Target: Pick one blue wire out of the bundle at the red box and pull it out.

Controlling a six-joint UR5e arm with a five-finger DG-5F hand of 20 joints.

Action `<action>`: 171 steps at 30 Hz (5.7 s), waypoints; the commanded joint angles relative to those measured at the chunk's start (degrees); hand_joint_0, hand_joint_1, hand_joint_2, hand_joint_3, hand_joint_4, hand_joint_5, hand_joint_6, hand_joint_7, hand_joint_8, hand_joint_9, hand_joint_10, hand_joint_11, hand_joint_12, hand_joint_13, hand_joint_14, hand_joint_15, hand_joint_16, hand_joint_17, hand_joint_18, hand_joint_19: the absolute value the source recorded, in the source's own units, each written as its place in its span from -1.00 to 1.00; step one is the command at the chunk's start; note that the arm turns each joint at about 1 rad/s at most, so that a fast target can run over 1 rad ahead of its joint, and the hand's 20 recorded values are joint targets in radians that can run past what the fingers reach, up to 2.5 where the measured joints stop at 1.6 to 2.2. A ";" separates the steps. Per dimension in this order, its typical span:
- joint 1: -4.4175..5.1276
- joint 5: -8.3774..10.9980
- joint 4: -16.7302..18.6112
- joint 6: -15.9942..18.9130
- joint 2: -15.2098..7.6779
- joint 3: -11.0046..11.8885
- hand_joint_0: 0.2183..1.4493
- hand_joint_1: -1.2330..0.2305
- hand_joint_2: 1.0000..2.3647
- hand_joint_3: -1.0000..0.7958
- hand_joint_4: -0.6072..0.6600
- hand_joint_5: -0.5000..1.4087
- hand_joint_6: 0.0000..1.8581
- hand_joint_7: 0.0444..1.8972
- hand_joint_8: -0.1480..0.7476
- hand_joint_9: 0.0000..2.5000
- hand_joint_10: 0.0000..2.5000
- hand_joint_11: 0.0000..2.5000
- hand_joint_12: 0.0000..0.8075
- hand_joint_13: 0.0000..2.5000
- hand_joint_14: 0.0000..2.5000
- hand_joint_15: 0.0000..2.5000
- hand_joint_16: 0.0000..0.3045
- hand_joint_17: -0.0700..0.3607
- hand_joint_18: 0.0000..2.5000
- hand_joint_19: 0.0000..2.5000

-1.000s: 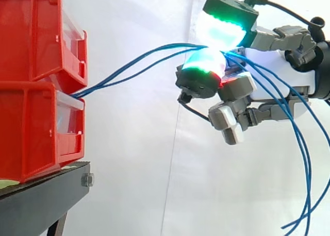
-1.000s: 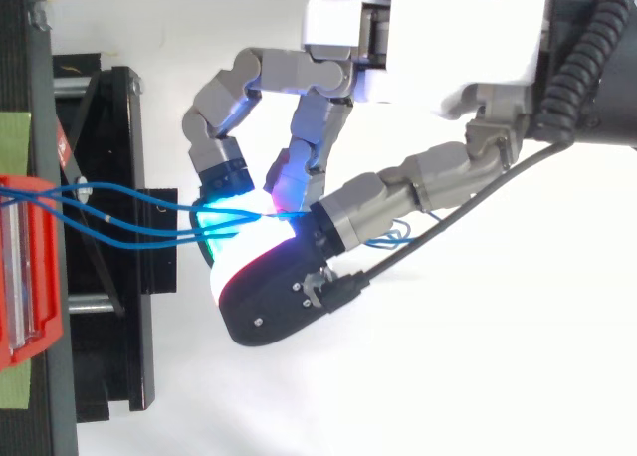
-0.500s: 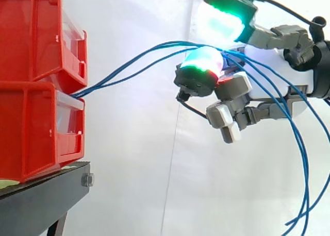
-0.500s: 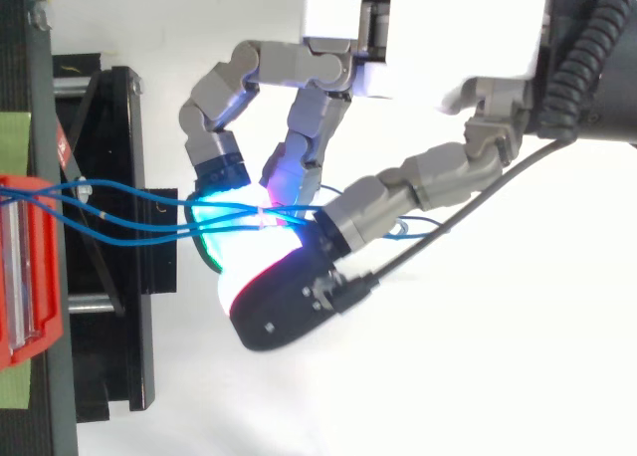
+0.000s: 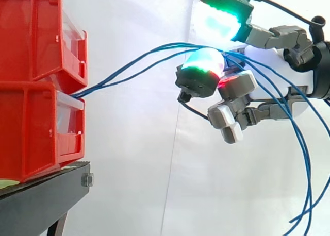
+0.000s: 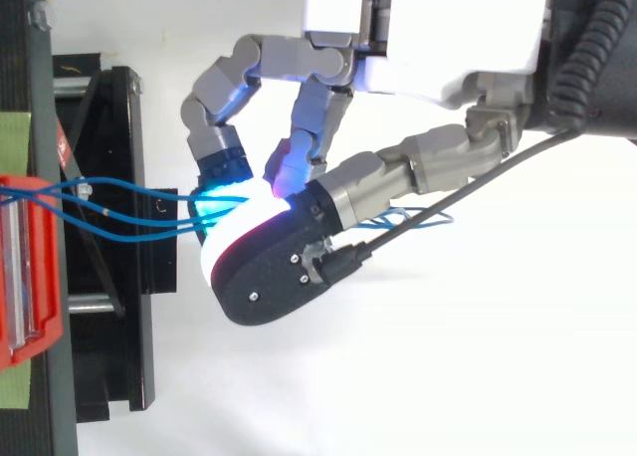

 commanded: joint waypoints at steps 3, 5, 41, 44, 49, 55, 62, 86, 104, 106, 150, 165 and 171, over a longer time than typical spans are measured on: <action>-0.01 0.00 0.08 0.03 -0.01 0.00 -0.41 -0.24 -0.99 -0.34 0.25 -0.55 -0.04 0.28 0.22 0.09 -0.98 -0.34 0.08 -0.11 -0.98 -0.49 -0.66 -0.13 -0.18 -0.49; -0.01 0.00 0.25 0.03 -0.01 0.00 -0.40 -0.28 -0.99 -0.33 0.24 -0.55 -0.04 0.29 0.21 0.09 -0.99 -0.34 0.08 -0.11 -0.98 -0.49 -0.66 -0.13 -0.18 -0.50; -1.24 -0.09 0.25 -0.94 0.51 0.88 -0.41 -0.43 -0.98 -0.19 0.25 -0.54 -0.04 0.33 0.22 0.09 -0.98 -0.34 0.10 -0.08 -0.98 -0.46 -0.64 -0.11 -0.13 -0.49; -1.24 -0.09 0.17 -1.29 0.51 0.97 -0.40 -0.48 -0.98 -0.24 0.26 -0.56 -0.03 0.31 0.18 0.04 -0.98 -0.32 0.06 -0.11 -0.98 -0.45 -0.67 -0.14 -0.17 -0.48; -1.51 -0.09 0.25 -1.73 0.51 0.97 -0.36 -0.55 -1.00 -0.40 0.27 -0.59 -0.01 0.23 0.15 -0.04 -0.98 -0.34 0.05 -0.16 -0.98 -0.47 -0.66 -0.14 -0.21 -0.51; -1.68 0.00 0.25 -2.17 0.51 0.97 -0.36 -0.55 -1.00 -0.44 0.26 -0.61 -0.01 0.16 0.13 -0.08 -0.98 -0.33 0.06 -0.18 -0.98 -0.47 -0.65 -0.13 -0.22 -0.52; -1.77 0.00 0.17 -2.17 0.51 0.97 -0.49 -0.07 -1.00 -0.44 0.27 -0.58 -0.03 0.20 0.20 0.02 -0.99 -0.35 0.11 -0.14 -0.98 -0.47 -0.64 -0.10 -0.22 -0.47; -1.51 -0.26 -0.01 -2.00 0.51 1.06 -0.30 -0.53 -0.98 -0.22 0.21 -0.57 -0.01 0.25 0.19 0.02 -0.98 -0.32 0.03 -0.11 -0.98 -0.45 -0.67 -0.15 -0.18 -0.52; -1.24 -0.26 -0.01 -2.00 0.51 1.06 -0.51 -0.47 -1.00 -0.44 0.21 -0.64 0.02 0.03 0.11 -0.15 -0.99 -0.35 0.08 -0.23 -0.98 -0.49 -0.63 -0.08 -0.26 -0.54; -1.24 -0.26 -0.01 -2.00 0.51 1.06 -0.59 -0.31 -1.00 -0.44 0.24 -0.62 0.01 0.06 0.16 -0.12 -0.99 -0.36 0.12 -0.22 -0.98 -0.49 -0.60 -0.04 -0.25 -0.52; -1.42 -0.35 -0.10 -1.73 0.51 1.06 -0.30 -0.54 -0.98 -0.28 0.13 -0.59 0.00 0.21 0.13 -0.03 -0.98 -0.33 0.02 -0.16 -0.98 -0.47 -0.66 -0.14 -0.24 -0.52; -1.42 -0.35 -0.10 -1.73 0.51 1.06 -0.56 -0.01 -1.00 -0.44 0.24 -0.60 -0.02 0.14 0.18 -0.04 -0.99 -0.36 0.13 -0.19 -0.98 -0.49 -0.61 -0.05 -0.27 -0.48; -1.33 -0.35 -0.10 -1.73 0.51 1.06 -0.42 -0.09 -0.99 -0.30 0.22 -0.58 -0.03 0.20 0.17 0.01 -0.98 -0.35 0.07 -0.17 -0.98 -0.47 -0.65 -0.12 -0.27 -0.46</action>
